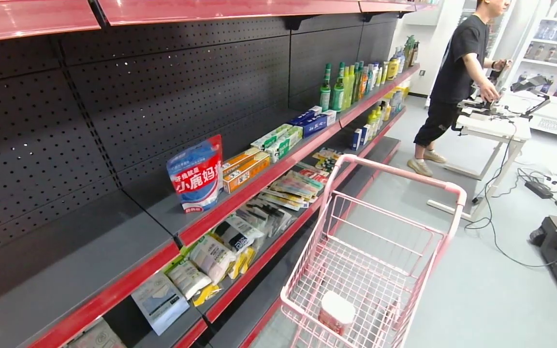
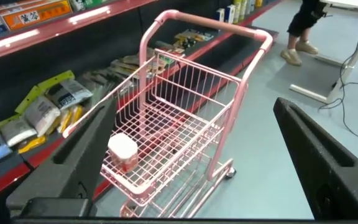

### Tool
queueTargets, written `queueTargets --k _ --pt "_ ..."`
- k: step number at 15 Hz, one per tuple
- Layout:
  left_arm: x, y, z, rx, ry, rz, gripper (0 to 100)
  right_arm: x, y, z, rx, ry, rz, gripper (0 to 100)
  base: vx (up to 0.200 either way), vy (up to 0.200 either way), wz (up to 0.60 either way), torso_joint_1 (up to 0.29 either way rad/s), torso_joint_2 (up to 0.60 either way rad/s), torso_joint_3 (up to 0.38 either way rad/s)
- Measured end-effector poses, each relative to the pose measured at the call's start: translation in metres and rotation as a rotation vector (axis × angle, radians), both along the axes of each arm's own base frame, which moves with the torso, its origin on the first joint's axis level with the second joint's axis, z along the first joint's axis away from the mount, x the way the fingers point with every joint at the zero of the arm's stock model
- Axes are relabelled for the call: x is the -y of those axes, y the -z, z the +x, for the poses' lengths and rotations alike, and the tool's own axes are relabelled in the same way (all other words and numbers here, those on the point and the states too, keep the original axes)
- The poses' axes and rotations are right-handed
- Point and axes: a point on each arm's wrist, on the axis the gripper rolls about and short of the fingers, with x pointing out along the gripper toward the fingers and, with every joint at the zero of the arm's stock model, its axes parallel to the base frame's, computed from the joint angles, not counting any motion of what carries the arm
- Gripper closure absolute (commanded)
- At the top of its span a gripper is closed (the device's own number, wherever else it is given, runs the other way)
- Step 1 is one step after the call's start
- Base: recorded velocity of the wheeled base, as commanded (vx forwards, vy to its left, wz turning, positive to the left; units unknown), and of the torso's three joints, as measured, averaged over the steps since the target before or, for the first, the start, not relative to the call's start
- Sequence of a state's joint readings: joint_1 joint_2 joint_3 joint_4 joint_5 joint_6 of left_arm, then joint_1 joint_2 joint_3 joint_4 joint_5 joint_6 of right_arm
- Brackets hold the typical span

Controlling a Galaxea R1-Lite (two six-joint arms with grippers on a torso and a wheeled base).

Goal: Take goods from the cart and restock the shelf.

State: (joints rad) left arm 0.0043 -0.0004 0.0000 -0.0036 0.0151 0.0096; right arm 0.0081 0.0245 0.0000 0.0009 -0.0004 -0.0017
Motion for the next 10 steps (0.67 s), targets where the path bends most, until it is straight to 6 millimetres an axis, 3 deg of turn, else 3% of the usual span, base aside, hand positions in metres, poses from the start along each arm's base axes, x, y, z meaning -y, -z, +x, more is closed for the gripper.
queueTargets --k 3,7,10 --pt "0.0 0.0 0.0 0.0 0.0 0.0 0 0.0 -0.007 -0.001 0.019 0.01 -0.004 0 0.0 0.0 0.0 0.0 0.0 0.0" --pt "0.0 0.0 0.0 0.0 0.0 0.0 0 0.0 -0.078 0.0 0.08 -0.019 0.104 0 0.0 0.0 0.0 0.0 0.0 0.0" --pt "0.0 0.0 0.0 0.0 0.0 0.0 0 -0.002 -0.115 0.059 -0.128 -0.024 0.102 0 0.0 0.0 0.0 0.0 0.0 0.0"
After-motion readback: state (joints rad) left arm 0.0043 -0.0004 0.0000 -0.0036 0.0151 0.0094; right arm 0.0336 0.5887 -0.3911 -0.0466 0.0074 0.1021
